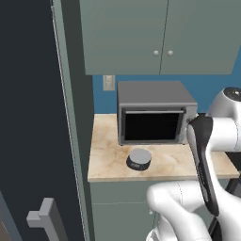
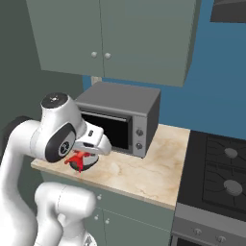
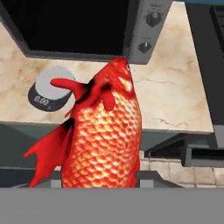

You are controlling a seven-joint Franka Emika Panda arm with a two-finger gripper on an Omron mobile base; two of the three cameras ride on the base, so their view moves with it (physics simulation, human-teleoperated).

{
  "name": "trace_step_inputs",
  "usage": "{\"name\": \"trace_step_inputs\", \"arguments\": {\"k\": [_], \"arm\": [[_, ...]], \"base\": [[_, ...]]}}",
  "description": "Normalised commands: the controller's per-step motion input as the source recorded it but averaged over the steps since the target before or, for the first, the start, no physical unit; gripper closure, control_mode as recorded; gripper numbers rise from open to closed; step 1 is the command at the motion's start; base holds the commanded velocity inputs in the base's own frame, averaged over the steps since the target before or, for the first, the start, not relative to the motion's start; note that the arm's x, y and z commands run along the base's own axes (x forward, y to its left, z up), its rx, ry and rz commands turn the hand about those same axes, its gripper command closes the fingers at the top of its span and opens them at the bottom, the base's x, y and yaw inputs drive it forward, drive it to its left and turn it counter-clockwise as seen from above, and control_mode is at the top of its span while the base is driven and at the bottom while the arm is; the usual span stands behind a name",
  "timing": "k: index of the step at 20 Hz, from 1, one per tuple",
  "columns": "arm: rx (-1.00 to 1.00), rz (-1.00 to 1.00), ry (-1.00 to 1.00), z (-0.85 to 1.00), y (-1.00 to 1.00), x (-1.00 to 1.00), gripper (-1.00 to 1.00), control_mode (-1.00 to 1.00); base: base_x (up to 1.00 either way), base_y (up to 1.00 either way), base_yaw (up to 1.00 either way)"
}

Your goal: Take the fish from the fridge and place it on the digital scale on the counter by the fridge. Wait a few seconds for a reading, then move it to the plate on the dining counter.

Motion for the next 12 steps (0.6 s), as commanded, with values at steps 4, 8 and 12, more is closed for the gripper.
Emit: {"name": "trace_step_inputs", "arguments": {"k": [4,8,12], "arm": [[0.0,0.0,0.0,0.0,0.0,0.0,1.0,1.0],[0.0,0.0,0.0,0.0,0.0,0.0,1.0,1.0],[0.0,0.0,0.0,0.0,0.0,0.0,1.0,1.0]], "base": [[-0.11,-0.48,-0.58],[0.0,-0.08,-0.95],[0.0,0.0,-0.99]]}}
